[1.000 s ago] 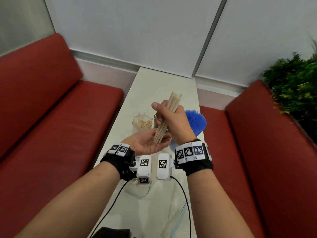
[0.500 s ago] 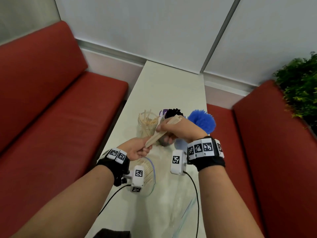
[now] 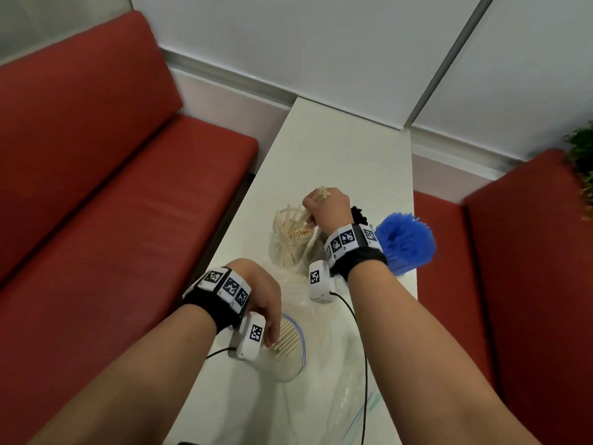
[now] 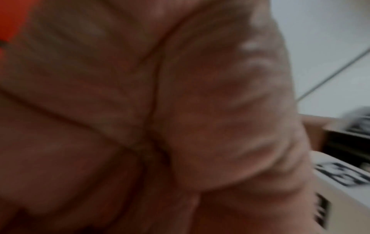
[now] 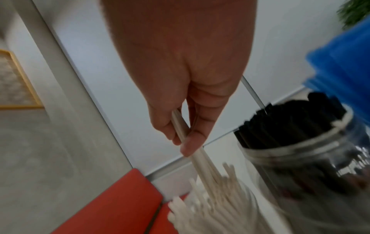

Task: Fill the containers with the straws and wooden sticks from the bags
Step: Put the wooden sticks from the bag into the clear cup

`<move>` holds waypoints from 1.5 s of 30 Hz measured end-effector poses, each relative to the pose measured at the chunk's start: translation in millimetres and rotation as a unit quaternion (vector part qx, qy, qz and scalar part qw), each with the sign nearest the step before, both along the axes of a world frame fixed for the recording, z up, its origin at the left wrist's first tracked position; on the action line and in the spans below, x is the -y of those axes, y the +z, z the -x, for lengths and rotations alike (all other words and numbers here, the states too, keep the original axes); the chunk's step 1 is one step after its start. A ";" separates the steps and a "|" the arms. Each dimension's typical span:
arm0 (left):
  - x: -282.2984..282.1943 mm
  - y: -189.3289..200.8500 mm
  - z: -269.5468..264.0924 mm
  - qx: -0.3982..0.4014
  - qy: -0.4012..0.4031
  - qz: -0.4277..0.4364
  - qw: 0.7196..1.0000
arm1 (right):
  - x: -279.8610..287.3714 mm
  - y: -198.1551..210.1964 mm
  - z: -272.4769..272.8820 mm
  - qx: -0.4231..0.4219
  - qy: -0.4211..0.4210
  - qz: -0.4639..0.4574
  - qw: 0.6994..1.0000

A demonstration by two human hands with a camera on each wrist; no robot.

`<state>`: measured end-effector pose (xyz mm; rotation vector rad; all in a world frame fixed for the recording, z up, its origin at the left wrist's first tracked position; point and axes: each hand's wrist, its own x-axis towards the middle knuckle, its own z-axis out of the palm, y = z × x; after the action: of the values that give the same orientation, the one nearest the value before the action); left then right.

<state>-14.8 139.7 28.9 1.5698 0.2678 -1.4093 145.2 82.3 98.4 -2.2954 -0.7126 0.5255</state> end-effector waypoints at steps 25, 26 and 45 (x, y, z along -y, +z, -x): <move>56.5 -101.3 2.4 0.230 -0.032 -0.443 0.866 | -19.8 -85.1 31.6 0.293 0.146 0.195 0.925; 56.0 -98.8 2.4 0.224 -0.034 -0.441 0.868 | -16.7 -87.0 32.3 0.274 0.158 0.214 0.924; 52.5 -34.3 16.7 0.264 -0.037 -0.461 0.847 | 31.8 -68.9 56.6 0.049 0.122 -0.140 0.981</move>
<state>-31.5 87.2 -5.4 2.7057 0.6073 -0.8377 88.6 50.5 29.5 -1.9933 -1.0562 0.3948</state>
